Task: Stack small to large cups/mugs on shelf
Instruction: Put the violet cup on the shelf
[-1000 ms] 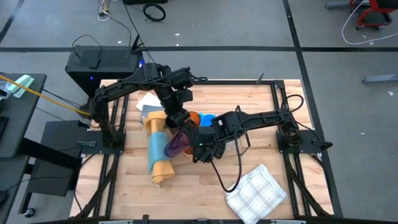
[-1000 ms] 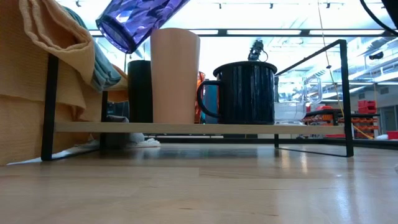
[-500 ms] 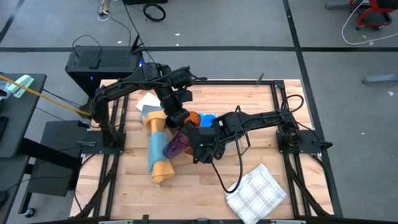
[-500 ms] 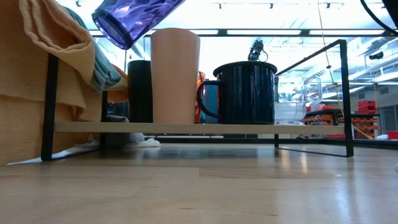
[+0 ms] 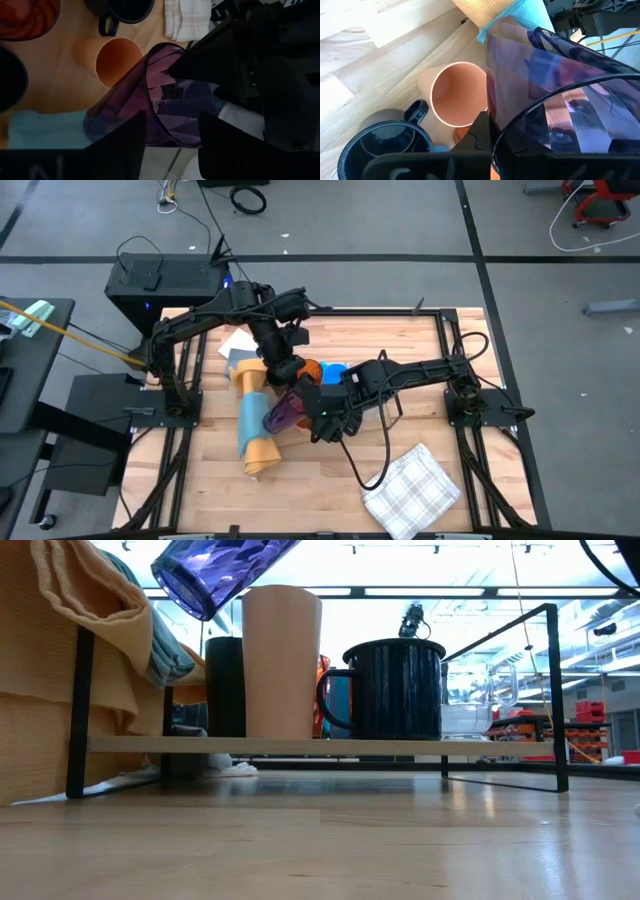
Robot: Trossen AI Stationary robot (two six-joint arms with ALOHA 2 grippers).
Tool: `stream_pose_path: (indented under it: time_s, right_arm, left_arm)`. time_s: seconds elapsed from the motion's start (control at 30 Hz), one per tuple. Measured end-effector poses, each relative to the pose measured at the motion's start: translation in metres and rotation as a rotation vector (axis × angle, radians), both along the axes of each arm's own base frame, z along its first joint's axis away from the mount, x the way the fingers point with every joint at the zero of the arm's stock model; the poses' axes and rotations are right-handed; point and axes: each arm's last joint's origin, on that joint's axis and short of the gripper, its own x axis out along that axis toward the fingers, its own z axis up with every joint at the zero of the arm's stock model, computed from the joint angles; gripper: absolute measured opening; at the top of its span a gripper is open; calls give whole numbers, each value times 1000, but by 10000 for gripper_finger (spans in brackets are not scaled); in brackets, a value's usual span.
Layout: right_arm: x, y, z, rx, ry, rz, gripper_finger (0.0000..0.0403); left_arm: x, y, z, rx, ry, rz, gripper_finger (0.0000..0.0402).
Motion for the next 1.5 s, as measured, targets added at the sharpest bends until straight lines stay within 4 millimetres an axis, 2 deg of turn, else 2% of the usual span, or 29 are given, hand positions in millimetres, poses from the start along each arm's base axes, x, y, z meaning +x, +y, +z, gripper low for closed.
stream_pose_path:
  time_s: [0.87,1.13,1.5]
  right_arm:
    - [-3,-2,-1,-46,32,-22,4]
    - [-4,-2,-2,-52,29,-54,4]
    - [-2,2,3,-33,-22,-41,4]
  left_arm:
    - [0,-1,-1,-44,110,138,122]
    - [0,2,-1,-49,125,170,124]
    - [-5,1,5,-98,121,170,159]
